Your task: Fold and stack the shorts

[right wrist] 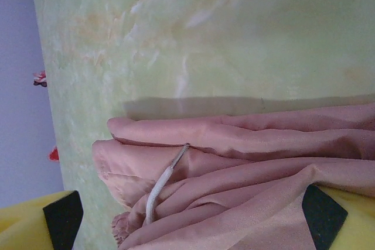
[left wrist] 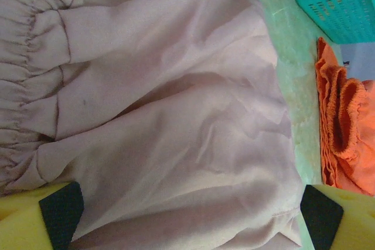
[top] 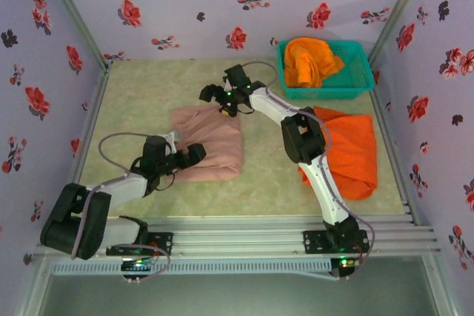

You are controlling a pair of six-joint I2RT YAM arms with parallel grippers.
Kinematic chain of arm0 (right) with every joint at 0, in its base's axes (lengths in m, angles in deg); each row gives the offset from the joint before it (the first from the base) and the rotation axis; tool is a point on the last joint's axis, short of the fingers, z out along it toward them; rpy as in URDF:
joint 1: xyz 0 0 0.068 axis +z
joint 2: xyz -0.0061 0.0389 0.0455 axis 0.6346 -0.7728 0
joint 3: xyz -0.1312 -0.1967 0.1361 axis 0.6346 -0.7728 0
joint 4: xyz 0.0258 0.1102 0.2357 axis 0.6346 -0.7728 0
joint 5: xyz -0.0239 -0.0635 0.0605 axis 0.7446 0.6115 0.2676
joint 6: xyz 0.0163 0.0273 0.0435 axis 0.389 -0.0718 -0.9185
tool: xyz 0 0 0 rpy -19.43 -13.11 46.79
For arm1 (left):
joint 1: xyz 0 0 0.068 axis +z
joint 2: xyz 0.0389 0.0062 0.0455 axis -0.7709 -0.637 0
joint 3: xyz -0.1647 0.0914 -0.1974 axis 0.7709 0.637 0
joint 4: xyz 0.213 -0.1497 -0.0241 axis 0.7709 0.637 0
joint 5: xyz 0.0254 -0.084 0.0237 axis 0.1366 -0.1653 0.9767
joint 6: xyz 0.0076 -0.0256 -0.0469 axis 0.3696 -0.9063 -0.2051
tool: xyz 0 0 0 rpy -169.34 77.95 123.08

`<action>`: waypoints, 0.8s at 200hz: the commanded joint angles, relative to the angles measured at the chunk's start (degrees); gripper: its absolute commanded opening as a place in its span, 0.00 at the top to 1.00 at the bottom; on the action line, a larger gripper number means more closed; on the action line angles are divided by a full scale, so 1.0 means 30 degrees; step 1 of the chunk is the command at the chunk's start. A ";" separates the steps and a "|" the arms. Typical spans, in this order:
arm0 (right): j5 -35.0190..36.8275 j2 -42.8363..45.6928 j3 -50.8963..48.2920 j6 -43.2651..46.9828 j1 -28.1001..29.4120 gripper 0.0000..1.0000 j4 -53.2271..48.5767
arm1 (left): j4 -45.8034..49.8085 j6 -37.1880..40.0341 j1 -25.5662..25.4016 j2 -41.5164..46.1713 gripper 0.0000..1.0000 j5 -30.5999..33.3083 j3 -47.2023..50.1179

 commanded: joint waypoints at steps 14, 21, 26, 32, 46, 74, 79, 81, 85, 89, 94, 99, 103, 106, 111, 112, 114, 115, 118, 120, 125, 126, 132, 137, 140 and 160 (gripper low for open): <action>0.1108 0.0376 0.0405 0.1186 -0.0392 0.01 0.0319 | 0.3372 -0.0730 -0.0098 0.0482 0.01 0.0510 0.0505; 0.1261 0.0952 0.0248 0.1583 -0.0364 0.01 0.0189 | 0.3939 -0.0810 -0.0100 0.0953 0.01 0.0290 -0.0384; 0.1429 0.1508 0.0008 0.1937 -0.0348 0.01 0.0087 | 0.4333 -0.0855 -0.0084 0.1435 0.01 0.0166 -0.0770; 0.1728 0.2269 -0.0412 0.2370 -0.0311 0.01 0.0017 | 0.4931 -0.0914 -0.0098 0.2008 0.01 0.0089 -0.1333; 0.2674 0.4482 -0.1916 0.3491 -0.0220 0.01 0.0143 | 0.6248 -0.1017 -0.0090 0.3374 0.01 -0.0005 -0.2658; 0.5108 0.9603 -0.6057 0.6137 0.0116 0.01 0.0078 | 0.8737 -0.0497 -0.0065 0.5006 0.01 -0.0179 -0.5342; 0.5623 1.0471 -0.6775 0.6585 0.0170 0.01 -0.0081 | 0.9046 -0.0382 -0.0054 0.5058 0.00 -0.0211 -0.5736; 0.5837 1.0754 -0.7068 0.6761 0.0203 0.01 -0.0164 | 0.9141 -0.0339 -0.0054 0.5067 0.00 -0.0226 -0.5865; 0.6219 1.1432 -0.7624 0.7062 0.0237 0.01 -0.0379 | 0.9322 -0.0272 -0.0054 0.5020 0.01 -0.0238 -0.6121; 0.6615 1.2064 -0.8143 0.7317 0.0278 0.01 -0.0621 | 0.9445 -0.0196 -0.0026 0.4955 0.01 -0.0269 -0.6397; 0.7005 1.2752 -0.8787 0.7700 0.0282 0.01 -0.0947 | 0.9501 -0.0165 -0.0024 0.4780 0.01 -0.0283 -0.6612; 0.7329 1.3419 -0.9469 0.7938 0.0283 0.01 -0.1217 | 0.9455 -0.0136 -0.0039 0.4543 0.00 -0.0299 -0.6784; 0.7477 1.3911 -0.9988 0.8084 0.0260 0.01 -0.1443 | 0.9358 -0.0111 -0.0025 0.4290 0.01 -0.0342 -0.6891; 0.7617 1.4244 -1.0384 0.8185 0.0232 0.01 -0.1609 | 0.9233 -0.0142 -0.0025 0.4081 0.01 -0.0382 -0.6980; 0.7723 1.4711 -1.1051 0.8306 0.0154 0.01 -0.1824 | 0.9006 -0.0180 -0.0030 0.3704 0.01 -0.0485 -0.7001; 0.7738 1.4840 -1.1213 0.8320 0.0145 0.01 -0.1848 | 0.8933 -0.0174 -0.0042 0.3635 0.00 -0.0524 -0.7001; 0.7772 1.5032 -1.1466 0.8352 0.0123 0.01 -0.1932 | 0.8805 -0.0206 -0.0043 0.3473 0.01 -0.0568 -0.7009; 0.7763 1.5133 -1.1625 0.8358 0.0100 0.01 -0.1946 | 0.8744 -0.0216 -0.0034 0.3388 0.01 -0.0581 -0.7005; 0.7755 1.5433 -1.2025 0.8388 0.0065 0.01 -0.1983 | 0.8552 -0.0240 -0.0051 0.3137 0.01 -0.0650 -0.7002; 0.7777 1.5591 -1.2343 0.8398 0.0030 0.01 -0.2024 | 0.8402 -0.0266 -0.0031 0.2997 0.01 -0.0710 -0.6987; 0.7702 1.6000 -1.3071 0.8383 -0.0059 0.01 -0.2047 | 0.8064 -0.0341 -0.0030 0.2532 0.01 -0.0768 -0.6908; 0.7699 1.6071 -1.3145 0.8358 -0.0064 0.01 -0.2047 | 0.7993 -0.0357 -0.0027 0.2448 0.01 -0.0783 -0.6911; 0.7558 1.6462 -1.4023 0.8285 -0.0180 0.01 -0.2028 | 0.7489 -0.0376 -0.0025 0.1923 0.00 -0.0822 -0.6747; 0.7321 1.6757 -1.4678 0.8221 -0.0254 0.01 -0.1928 | 0.7059 -0.0392 -0.0030 0.1516 0.01 -0.0789 -0.6561; 0.7198 1.6918 -1.5058 0.8151 -0.0294 0.01 -0.1842 | 0.6778 -0.0405 -0.0051 0.1277 0.01 -0.0797 -0.6445; 0.5808 1.7571 -1.7275 0.7404 -0.0665 0.01 -0.0801 | 0.5576 -0.0098 -0.0034 -0.0545 0.01 -0.0452 -0.5755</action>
